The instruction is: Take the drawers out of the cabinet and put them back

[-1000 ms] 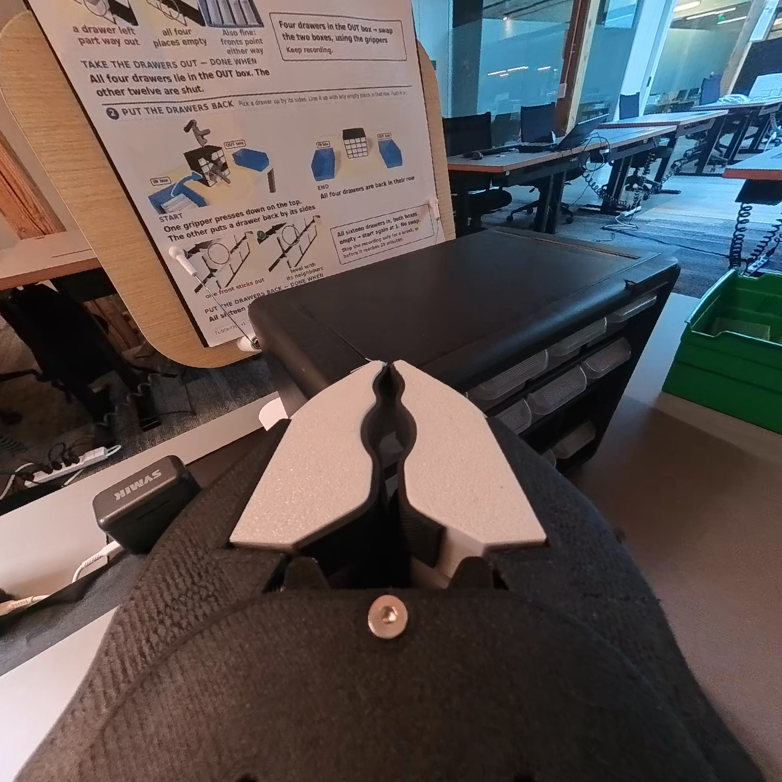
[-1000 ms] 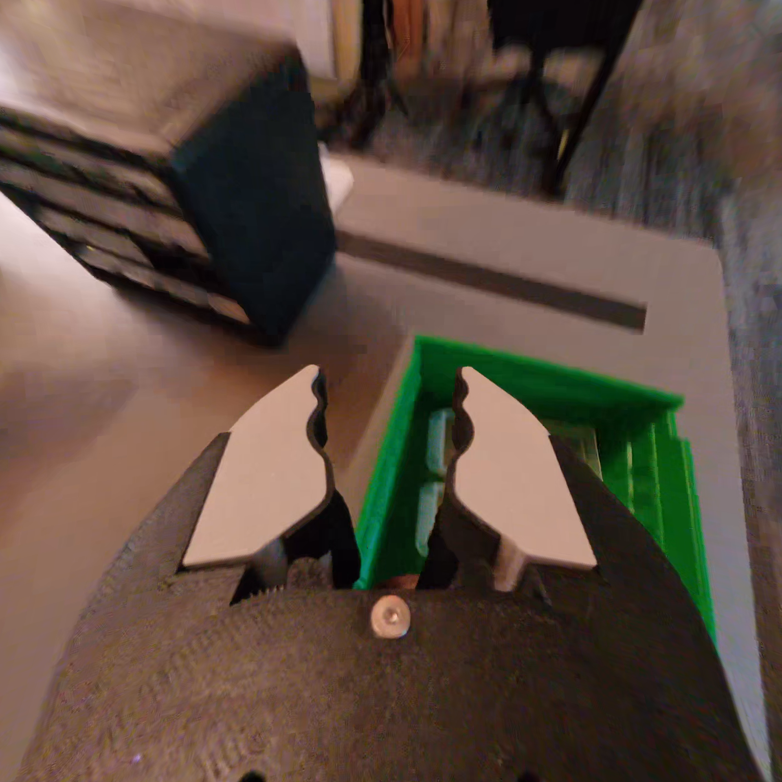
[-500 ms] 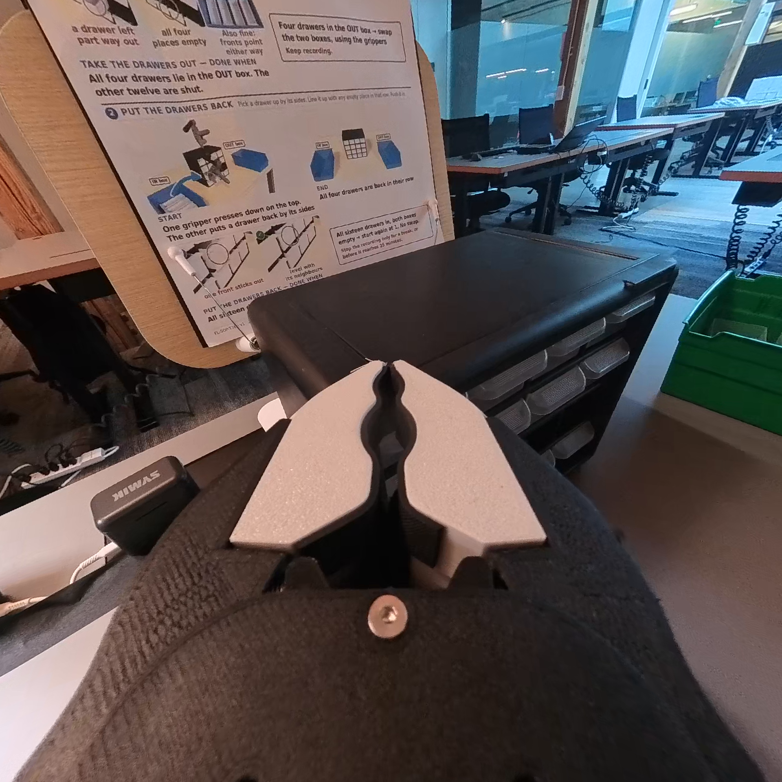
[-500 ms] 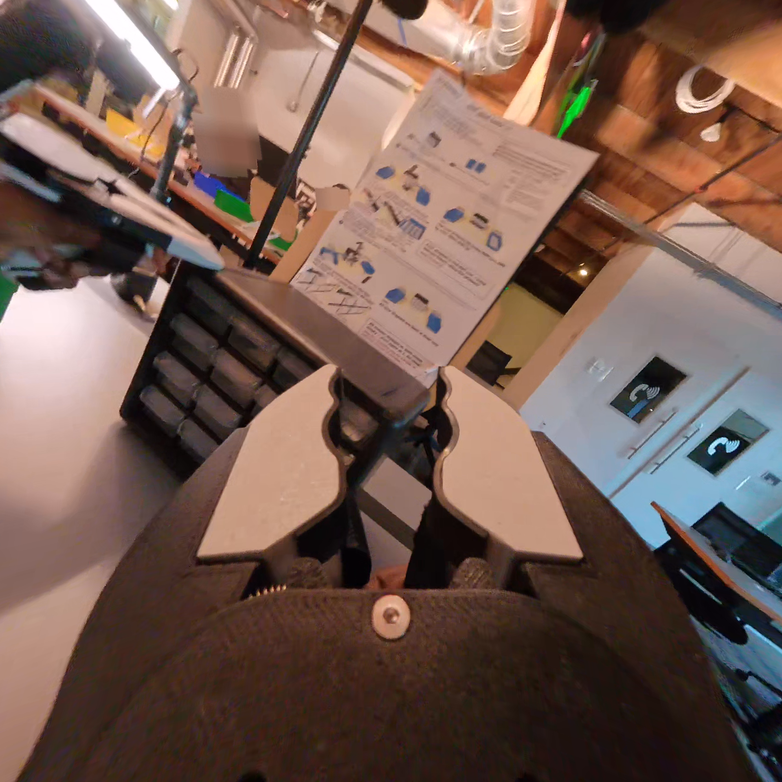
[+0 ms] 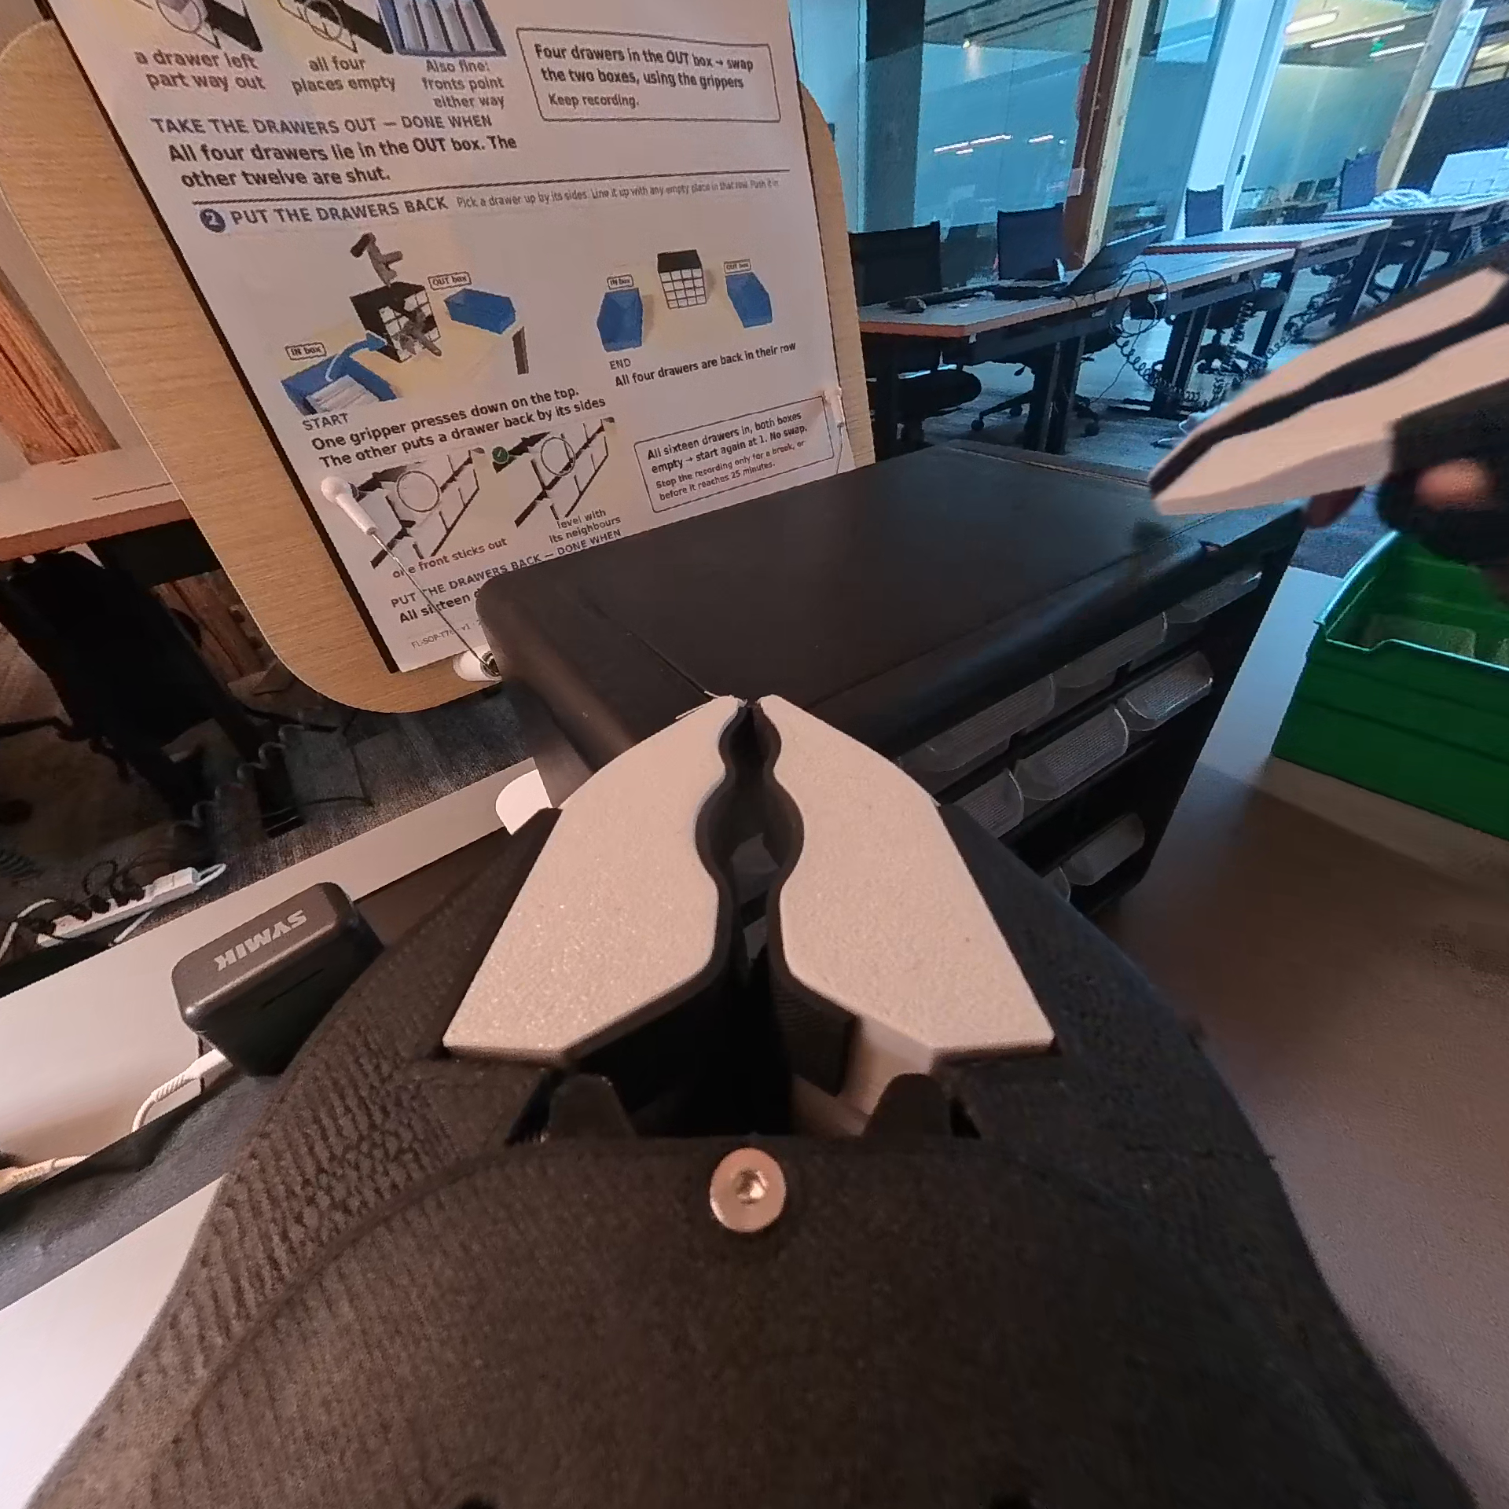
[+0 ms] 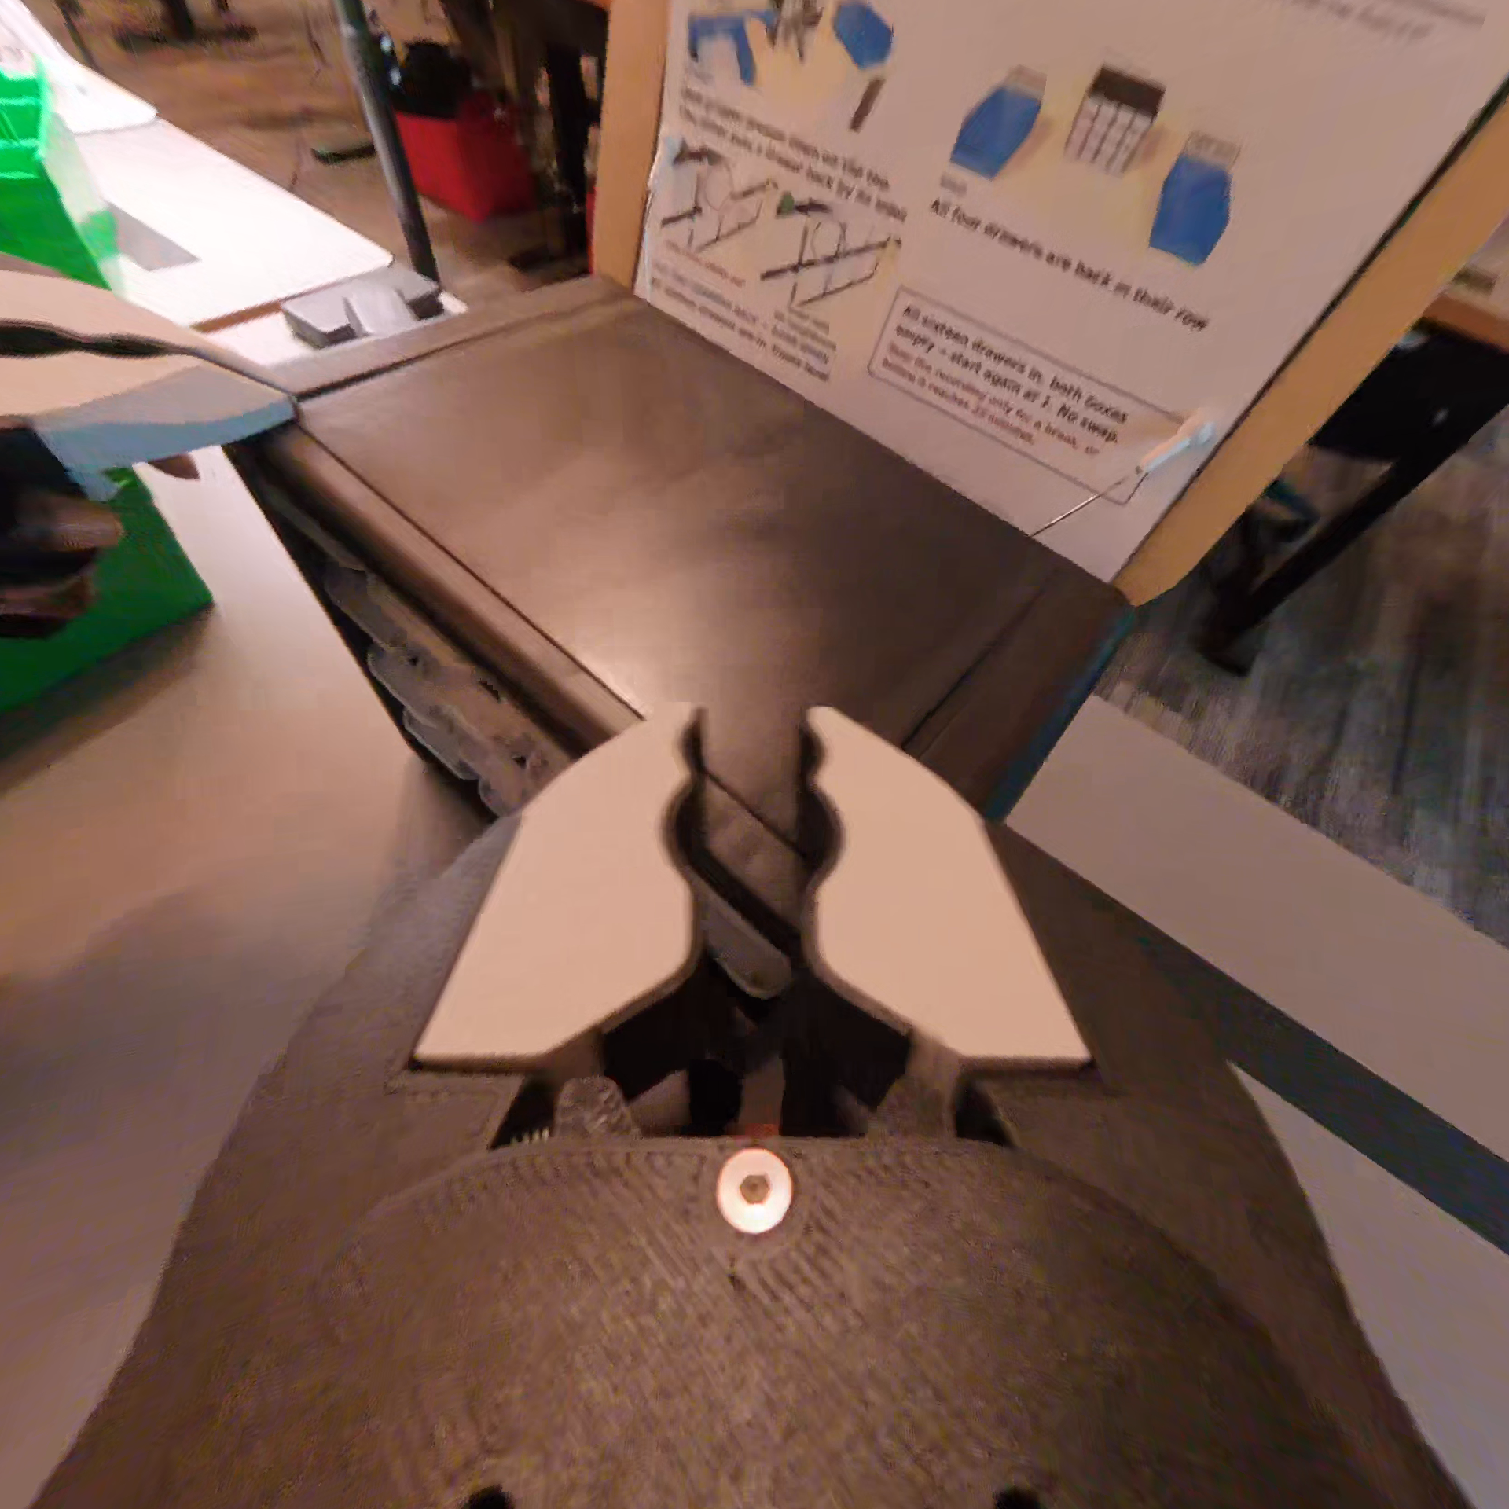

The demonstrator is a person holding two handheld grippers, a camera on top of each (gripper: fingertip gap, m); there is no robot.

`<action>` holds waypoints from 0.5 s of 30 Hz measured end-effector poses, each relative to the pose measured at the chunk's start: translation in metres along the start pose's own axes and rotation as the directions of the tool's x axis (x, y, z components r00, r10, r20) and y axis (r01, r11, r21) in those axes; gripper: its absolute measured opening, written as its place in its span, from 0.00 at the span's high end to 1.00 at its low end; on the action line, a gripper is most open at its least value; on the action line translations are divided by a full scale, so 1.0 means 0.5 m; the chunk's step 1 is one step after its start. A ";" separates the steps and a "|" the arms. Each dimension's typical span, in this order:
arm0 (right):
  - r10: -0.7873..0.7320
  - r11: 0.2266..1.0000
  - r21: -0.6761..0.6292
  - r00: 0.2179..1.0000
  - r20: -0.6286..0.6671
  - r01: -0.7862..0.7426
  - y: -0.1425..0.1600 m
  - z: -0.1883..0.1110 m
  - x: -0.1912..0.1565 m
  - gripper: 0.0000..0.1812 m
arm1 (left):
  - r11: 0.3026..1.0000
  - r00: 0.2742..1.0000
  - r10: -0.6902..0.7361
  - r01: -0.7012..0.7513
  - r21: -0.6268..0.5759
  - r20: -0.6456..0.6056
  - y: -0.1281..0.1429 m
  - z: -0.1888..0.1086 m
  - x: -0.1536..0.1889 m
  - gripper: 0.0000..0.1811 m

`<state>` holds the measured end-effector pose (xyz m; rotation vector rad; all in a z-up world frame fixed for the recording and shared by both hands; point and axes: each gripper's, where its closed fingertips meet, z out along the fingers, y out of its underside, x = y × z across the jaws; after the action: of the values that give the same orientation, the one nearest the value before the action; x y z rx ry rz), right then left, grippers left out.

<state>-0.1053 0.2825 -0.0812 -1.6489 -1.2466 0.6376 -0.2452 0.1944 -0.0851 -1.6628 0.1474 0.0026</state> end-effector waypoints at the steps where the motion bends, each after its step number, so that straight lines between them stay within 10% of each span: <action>1: -0.001 1.000 -0.021 1.000 0.025 0.001 0.006 0.009 -0.001 0.99 | 1.000 1.000 0.000 0.000 0.000 0.000 0.000 0.000 0.000 0.99; 8: 0.019 0.999 -0.027 0.998 0.056 -0.017 0.009 0.016 0.004 0.99 | 0.994 0.995 0.100 -0.099 -0.034 0.024 -0.001 -0.005 0.006 0.99; 15: 0.117 0.992 0.035 0.983 0.144 -0.123 0.009 0.014 0.004 0.99 | 0.893 0.874 0.414 -0.445 -0.074 -0.254 -0.001 -0.036 0.154 0.62</action>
<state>-0.1086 0.2868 -0.0880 -1.6759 -1.2306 0.8631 -0.1705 0.1692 -0.0894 -1.7263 0.7099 0.1599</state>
